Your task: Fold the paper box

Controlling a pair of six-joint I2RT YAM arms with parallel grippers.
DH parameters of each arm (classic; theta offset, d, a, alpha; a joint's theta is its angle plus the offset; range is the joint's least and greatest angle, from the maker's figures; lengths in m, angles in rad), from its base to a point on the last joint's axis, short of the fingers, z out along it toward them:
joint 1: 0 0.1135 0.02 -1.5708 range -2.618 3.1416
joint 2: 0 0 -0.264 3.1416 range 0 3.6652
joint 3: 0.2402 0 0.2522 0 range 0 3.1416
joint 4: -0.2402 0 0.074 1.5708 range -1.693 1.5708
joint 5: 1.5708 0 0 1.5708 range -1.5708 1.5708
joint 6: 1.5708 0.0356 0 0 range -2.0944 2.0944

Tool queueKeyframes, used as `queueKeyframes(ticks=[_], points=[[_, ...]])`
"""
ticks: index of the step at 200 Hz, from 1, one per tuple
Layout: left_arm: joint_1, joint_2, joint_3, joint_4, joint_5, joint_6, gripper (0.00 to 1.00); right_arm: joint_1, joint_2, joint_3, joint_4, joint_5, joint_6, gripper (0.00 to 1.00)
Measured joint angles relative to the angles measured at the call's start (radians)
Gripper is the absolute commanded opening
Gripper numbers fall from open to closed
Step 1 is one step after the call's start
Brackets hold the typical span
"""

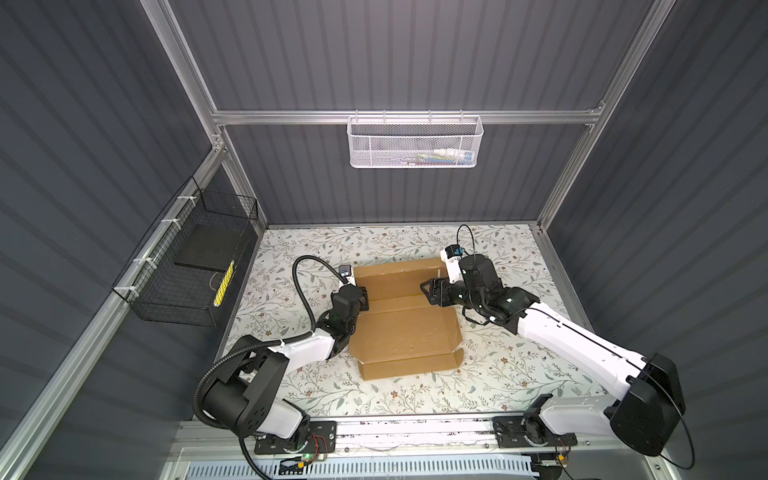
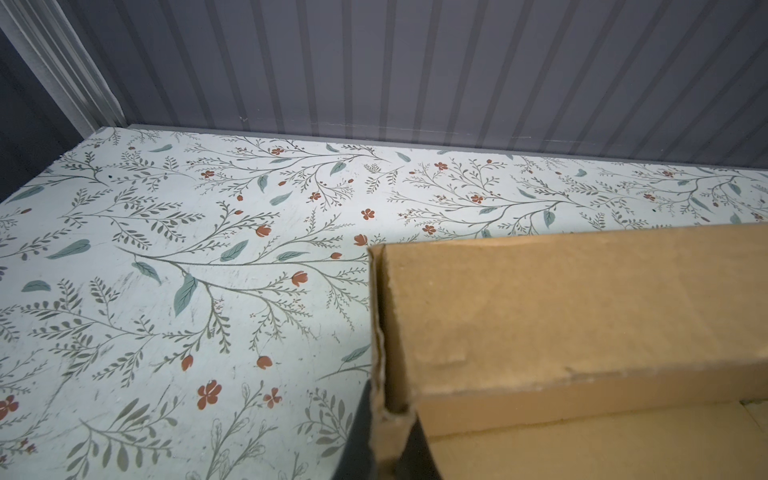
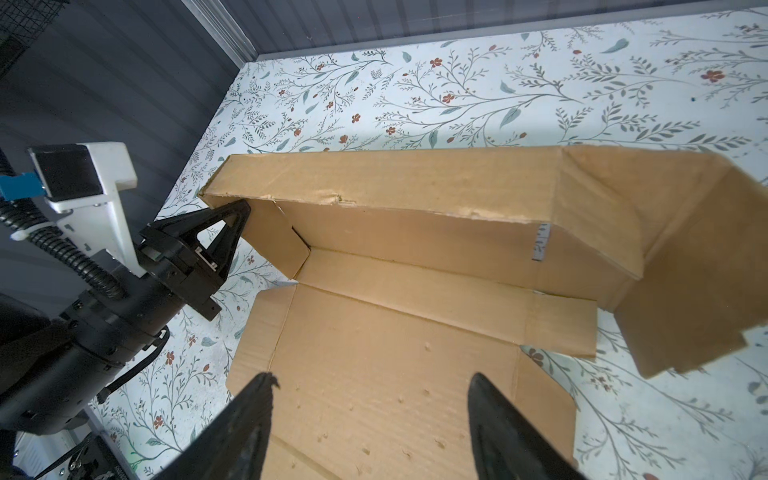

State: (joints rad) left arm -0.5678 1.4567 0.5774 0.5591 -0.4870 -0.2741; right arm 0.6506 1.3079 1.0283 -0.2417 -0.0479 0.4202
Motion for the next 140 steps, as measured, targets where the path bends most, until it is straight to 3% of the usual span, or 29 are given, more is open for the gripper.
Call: queueKeyframes(ticks=[140], points=[[0.000,-0.014,0.020,-0.058,0.085,-0.011,0.00,-0.002,0.013,0.013,-0.051,0.129,-0.040,0.79]])
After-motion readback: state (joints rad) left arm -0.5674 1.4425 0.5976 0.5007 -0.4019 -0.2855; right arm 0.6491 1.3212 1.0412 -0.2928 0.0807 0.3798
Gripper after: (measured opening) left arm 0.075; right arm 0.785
